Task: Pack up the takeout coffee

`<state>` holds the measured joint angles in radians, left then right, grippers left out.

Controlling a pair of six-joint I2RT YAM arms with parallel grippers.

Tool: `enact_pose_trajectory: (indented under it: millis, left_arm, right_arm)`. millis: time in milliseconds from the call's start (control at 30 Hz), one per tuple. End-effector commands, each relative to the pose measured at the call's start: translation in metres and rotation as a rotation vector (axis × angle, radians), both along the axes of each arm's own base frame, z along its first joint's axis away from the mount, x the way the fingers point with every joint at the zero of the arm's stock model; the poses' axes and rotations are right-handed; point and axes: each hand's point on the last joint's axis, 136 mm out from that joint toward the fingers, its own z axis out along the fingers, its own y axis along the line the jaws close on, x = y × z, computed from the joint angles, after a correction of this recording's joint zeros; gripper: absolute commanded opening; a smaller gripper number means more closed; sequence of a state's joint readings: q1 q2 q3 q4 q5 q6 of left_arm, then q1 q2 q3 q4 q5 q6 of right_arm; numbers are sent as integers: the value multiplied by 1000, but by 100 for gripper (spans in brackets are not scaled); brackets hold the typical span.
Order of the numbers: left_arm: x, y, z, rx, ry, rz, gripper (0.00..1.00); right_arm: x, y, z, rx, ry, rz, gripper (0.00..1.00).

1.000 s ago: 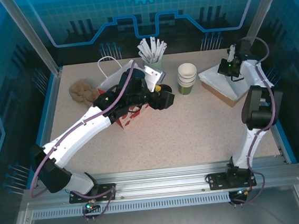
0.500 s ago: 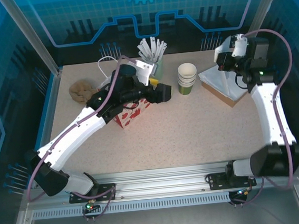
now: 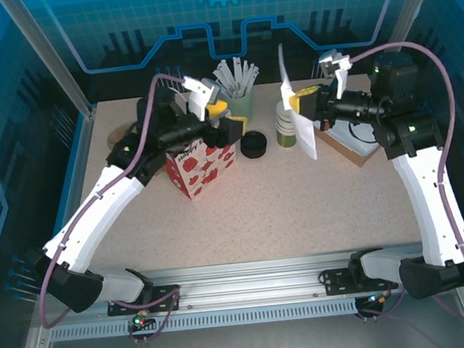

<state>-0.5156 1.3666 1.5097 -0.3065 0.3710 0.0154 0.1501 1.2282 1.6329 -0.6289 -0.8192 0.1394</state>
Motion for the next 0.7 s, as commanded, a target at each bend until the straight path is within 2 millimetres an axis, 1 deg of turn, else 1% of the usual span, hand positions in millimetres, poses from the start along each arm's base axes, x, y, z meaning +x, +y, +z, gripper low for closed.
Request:
enact_pose_trajectory:
  millis: [0,67,200,300,467,567,667]
  left_arm:
    - [-19,12,23,95,-182,-111,81]
    - [-22,16,19,167,-230,-133,80]
    - [-29,23,16,285,-335,-166,81]
    - [-35,29,18,343,-396,-178,82]
    - [-50,35,26,386,-464,-205,82]
    - [-56,37,29,401,-494,-226,82]
    - [-58,33,32,405,-522,-256,82]
  right_arm:
    - [-34,28,-2,-18,1,242,0]
    - [-40,40,-4,-35,-3,306,0]
    - [-46,54,-11,-66,-2,388,0]
    - [-46,59,-18,-88,3,416,0]
    - [-45,64,-27,-115,3,450,0]
    - [-49,68,-33,-130,0,483,0]
    - [-53,73,-38,-150,-3,511,0]
